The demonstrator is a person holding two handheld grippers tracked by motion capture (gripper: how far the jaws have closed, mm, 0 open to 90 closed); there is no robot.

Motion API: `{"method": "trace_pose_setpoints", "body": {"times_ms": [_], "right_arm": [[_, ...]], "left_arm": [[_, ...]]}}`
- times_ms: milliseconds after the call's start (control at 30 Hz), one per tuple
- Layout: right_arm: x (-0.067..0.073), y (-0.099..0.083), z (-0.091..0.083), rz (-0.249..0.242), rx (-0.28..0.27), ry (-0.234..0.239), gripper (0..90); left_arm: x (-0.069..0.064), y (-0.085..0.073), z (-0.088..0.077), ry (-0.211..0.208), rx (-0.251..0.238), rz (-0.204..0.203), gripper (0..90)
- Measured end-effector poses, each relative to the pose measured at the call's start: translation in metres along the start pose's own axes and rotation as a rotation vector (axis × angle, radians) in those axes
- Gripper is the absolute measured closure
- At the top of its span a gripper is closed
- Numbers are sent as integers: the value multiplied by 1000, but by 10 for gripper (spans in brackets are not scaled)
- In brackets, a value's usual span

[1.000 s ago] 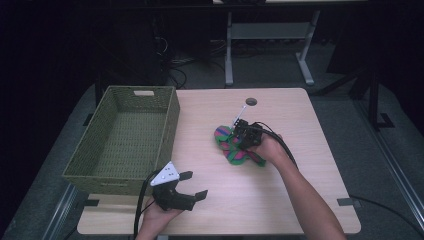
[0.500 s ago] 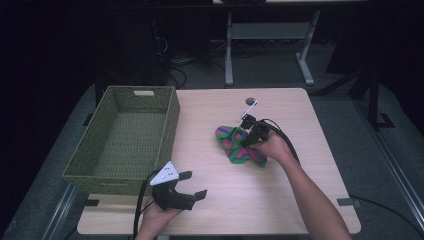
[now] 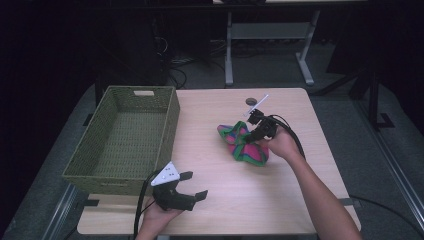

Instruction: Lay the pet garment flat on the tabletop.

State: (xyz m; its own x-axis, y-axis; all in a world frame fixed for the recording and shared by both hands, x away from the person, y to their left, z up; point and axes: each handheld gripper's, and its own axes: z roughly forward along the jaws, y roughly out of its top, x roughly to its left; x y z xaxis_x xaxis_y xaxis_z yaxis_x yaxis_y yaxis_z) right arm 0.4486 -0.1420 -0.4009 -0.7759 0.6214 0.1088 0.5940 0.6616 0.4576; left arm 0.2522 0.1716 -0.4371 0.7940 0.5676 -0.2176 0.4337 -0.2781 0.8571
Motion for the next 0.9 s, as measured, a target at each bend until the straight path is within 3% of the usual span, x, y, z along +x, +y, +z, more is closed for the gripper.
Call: {"method": "trace_pose_setpoints", "body": {"times_ms": [433,500,900], "right_arm": [[5,-3,-36,-6,-57,15,745],[7,-8,-49,-3,-88,27,745],[18,-23,-74,-31,-125,27,748]], "left_arm": [[0,0,1,1,0,-1,127],[-1,0,1,3,-2,1,128],[-3,0,2,1,2,2,128]]}}
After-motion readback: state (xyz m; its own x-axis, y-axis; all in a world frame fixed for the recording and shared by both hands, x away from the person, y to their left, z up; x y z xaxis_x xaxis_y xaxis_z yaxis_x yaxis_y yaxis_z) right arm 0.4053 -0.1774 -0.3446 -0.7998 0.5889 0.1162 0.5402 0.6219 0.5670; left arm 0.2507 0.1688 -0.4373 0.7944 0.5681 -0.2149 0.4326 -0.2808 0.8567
